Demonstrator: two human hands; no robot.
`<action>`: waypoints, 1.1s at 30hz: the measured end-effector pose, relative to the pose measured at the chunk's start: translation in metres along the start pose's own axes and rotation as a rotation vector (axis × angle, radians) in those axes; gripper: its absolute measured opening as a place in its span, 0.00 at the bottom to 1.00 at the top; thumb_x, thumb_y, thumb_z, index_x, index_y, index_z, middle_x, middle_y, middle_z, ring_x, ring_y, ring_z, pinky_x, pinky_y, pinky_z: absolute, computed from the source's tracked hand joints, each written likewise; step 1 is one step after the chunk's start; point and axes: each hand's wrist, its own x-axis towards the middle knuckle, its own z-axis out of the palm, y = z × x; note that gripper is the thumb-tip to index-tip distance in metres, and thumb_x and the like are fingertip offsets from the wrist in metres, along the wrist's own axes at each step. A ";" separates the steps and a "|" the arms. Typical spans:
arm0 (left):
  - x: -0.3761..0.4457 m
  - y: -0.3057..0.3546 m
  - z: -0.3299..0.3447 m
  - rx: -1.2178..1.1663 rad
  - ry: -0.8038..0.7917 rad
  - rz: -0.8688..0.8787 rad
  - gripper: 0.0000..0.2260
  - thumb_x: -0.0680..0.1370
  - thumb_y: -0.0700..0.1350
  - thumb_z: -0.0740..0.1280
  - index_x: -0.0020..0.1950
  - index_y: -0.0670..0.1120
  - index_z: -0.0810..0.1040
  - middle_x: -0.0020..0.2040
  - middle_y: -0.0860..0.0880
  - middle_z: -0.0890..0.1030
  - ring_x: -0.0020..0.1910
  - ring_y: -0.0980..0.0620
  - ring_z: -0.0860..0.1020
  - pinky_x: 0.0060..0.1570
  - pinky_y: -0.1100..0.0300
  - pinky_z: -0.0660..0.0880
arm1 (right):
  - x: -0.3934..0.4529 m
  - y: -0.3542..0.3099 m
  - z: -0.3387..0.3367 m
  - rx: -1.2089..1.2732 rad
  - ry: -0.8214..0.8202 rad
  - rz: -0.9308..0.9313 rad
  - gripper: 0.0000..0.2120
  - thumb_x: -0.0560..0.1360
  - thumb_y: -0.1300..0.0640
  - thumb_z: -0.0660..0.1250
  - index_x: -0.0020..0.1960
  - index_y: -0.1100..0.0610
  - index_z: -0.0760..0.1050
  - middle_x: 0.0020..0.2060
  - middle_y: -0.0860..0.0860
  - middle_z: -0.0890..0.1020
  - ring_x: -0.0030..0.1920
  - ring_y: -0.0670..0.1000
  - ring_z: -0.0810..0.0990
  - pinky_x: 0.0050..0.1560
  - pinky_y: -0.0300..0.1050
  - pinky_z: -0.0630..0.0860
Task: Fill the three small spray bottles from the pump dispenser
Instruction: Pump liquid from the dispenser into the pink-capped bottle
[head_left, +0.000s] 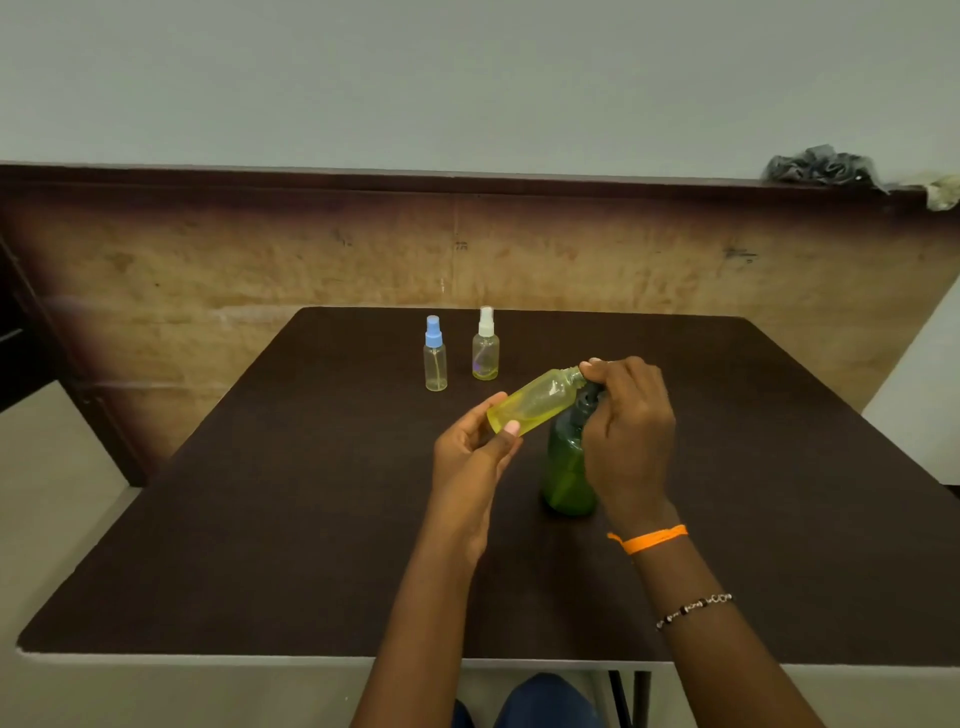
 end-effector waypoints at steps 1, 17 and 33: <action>0.001 -0.001 0.001 0.000 0.005 -0.002 0.17 0.77 0.32 0.63 0.65 0.42 0.73 0.53 0.49 0.80 0.56 0.53 0.78 0.57 0.61 0.75 | -0.004 0.000 0.001 0.003 0.020 -0.008 0.16 0.73 0.65 0.53 0.45 0.66 0.80 0.40 0.57 0.80 0.42 0.58 0.78 0.41 0.46 0.75; -0.001 0.004 0.003 -0.028 0.013 -0.020 0.17 0.77 0.32 0.62 0.64 0.41 0.73 0.54 0.48 0.80 0.56 0.53 0.78 0.56 0.61 0.74 | -0.001 -0.003 0.000 -0.134 -0.015 0.010 0.15 0.72 0.63 0.53 0.44 0.61 0.79 0.39 0.53 0.79 0.43 0.52 0.73 0.30 0.43 0.70; 0.000 0.004 0.000 0.002 -0.010 -0.028 0.16 0.77 0.33 0.63 0.64 0.43 0.74 0.53 0.50 0.80 0.56 0.54 0.78 0.57 0.61 0.75 | -0.008 -0.004 0.004 -0.098 0.014 0.049 0.16 0.70 0.64 0.53 0.48 0.61 0.79 0.42 0.53 0.80 0.42 0.53 0.74 0.31 0.44 0.71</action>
